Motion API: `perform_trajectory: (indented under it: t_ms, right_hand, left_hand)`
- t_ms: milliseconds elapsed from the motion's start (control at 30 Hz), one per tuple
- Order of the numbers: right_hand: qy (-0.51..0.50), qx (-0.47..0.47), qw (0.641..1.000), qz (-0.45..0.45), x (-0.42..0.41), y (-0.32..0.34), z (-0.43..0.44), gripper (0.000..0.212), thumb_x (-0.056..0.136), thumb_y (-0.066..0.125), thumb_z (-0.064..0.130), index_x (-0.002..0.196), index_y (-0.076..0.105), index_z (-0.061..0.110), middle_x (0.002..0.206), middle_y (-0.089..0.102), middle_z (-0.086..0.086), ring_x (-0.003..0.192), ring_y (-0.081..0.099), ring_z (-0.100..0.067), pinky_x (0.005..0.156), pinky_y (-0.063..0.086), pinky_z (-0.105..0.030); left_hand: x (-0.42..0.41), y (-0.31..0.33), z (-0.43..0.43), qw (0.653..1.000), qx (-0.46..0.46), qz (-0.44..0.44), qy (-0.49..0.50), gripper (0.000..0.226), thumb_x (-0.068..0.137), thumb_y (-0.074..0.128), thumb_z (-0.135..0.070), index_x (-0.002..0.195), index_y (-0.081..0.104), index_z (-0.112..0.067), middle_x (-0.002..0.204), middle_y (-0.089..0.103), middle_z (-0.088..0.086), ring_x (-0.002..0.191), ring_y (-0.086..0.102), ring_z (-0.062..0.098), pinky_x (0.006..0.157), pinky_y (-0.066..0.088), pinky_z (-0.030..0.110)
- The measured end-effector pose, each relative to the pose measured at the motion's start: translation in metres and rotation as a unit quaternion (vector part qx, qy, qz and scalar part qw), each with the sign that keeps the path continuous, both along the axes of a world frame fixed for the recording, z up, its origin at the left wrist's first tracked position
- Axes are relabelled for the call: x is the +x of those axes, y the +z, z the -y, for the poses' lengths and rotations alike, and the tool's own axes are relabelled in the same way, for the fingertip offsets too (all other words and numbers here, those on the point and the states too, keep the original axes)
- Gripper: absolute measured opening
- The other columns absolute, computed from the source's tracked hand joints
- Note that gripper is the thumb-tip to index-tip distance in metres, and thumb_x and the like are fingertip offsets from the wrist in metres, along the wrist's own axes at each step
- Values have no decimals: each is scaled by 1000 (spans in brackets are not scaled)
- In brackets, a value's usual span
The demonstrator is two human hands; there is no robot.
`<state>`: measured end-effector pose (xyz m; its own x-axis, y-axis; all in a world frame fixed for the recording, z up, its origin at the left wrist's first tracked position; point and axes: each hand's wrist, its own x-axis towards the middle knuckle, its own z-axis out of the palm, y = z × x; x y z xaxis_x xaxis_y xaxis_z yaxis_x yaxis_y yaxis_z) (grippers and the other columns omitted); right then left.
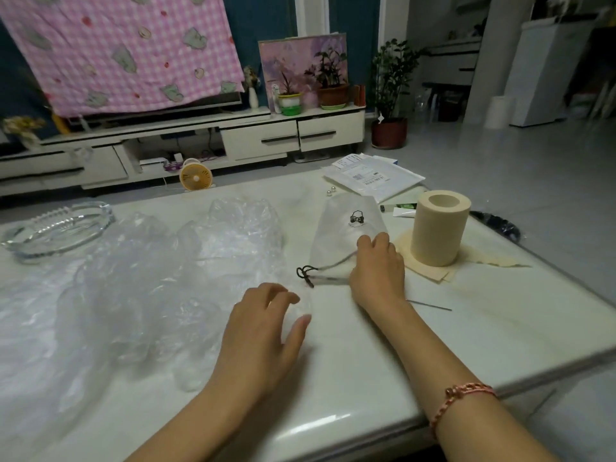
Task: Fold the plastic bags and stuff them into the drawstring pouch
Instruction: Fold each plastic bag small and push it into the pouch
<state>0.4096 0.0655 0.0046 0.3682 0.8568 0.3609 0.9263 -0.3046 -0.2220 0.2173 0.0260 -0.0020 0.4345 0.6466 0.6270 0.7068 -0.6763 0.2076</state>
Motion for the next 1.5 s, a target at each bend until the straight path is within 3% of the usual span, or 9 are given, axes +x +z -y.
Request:
perform_trajectory:
  t_ms: [100, 333, 567, 867, 967, 1067, 1233, 1367, 1500]
  right_hand:
    - [14, -19, 1000, -8, -10, 3, 9, 39, 86, 43, 5, 125, 41, 10, 125, 40, -12, 113, 41, -30, 96, 30, -35]
    - [120, 75, 980, -137, -31, 24, 51, 46, 86, 45, 1, 130, 44, 13, 127, 43, -8, 117, 41, -25, 96, 31, -31]
    - [111, -106, 799, -581, -52, 35, 97, 42, 83, 69, 35, 113, 47, 17, 96, 56, 1, 75, 58, -14, 66, 49, -27]
    - [120, -114, 927, -338, -7, 18, 113, 41, 83, 63, 9, 122, 53, 16, 119, 58, -6, 90, 54, -13, 65, 44, -12]
    - [91, -13, 994, -52, -18, 12, 123, 47, 78, 66, 5, 122, 51, 12, 118, 52, -8, 105, 53, -26, 85, 42, -28]
    - [239, 47, 969, -29, -35, 4, 132, 36, 83, 54, 16, 119, 58, 10, 122, 57, -10, 110, 56, -29, 93, 38, -23]
    - [278, -181, 943, 10, -30, -13, 136, 93, 70, -12, 70, 151, 9, 29, 160, 0, 4, 146, -7, -12, 109, -15, -24]
    - [279, -216, 935, 30, -25, -16, 137, 90, 67, -14, 69, 149, -5, 34, 158, -15, 8, 143, -19, -9, 112, -19, -31]
    - [285, -178, 942, 1, -23, -11, 141, 87, 72, -9, 67, 151, 2, 31, 159, -6, 8, 142, -15, -2, 108, -21, -19]
  left_hand:
    - [-23, -9, 12, 996, -53, -44, 64, 52, 73, 48, -57, 99, 66, -15, 97, 62, 1, 85, 60, 24, 67, 49, 35]
    - [-28, -18, 16, 998, 1, -42, 51, 26, 77, 41, -21, 72, 65, -15, 87, 65, 1, 80, 53, 18, 64, 38, 26]
    - [-24, -9, 46, 991, 119, 40, -51, 11, 86, 54, -16, 92, 63, -14, 88, 67, 3, 80, 56, 18, 67, 40, 28]
    - [-13, -7, 65, 995, -17, 69, -75, 32, 91, 44, -33, 104, 66, -13, 103, 66, -1, 97, 54, 8, 84, 39, 14]
    - [1, -20, 62, 997, -18, -36, -66, 32, 84, 43, -35, 88, 69, -17, 91, 67, -2, 83, 62, 14, 69, 48, 22]
    - [2, -26, 64, 995, -12, -88, -44, 30, 76, 43, -39, 84, 66, -21, 87, 65, -4, 75, 60, 16, 60, 46, 23]
    - [-14, -40, 71, 988, 2, -154, 1, 58, 86, 33, -61, 111, 64, -19, 113, 66, 4, 101, 49, 21, 85, 39, 29]
    - [-29, -53, 78, 978, -4, -209, -6, 85, 88, 16, -72, 130, 55, -8, 136, 51, 17, 126, 45, 29, 108, 16, 31]
    - [-29, -46, 80, 980, 59, -183, -44, 63, 85, 35, -63, 110, 59, -10, 120, 63, 16, 107, 60, 31, 93, 32, 35]
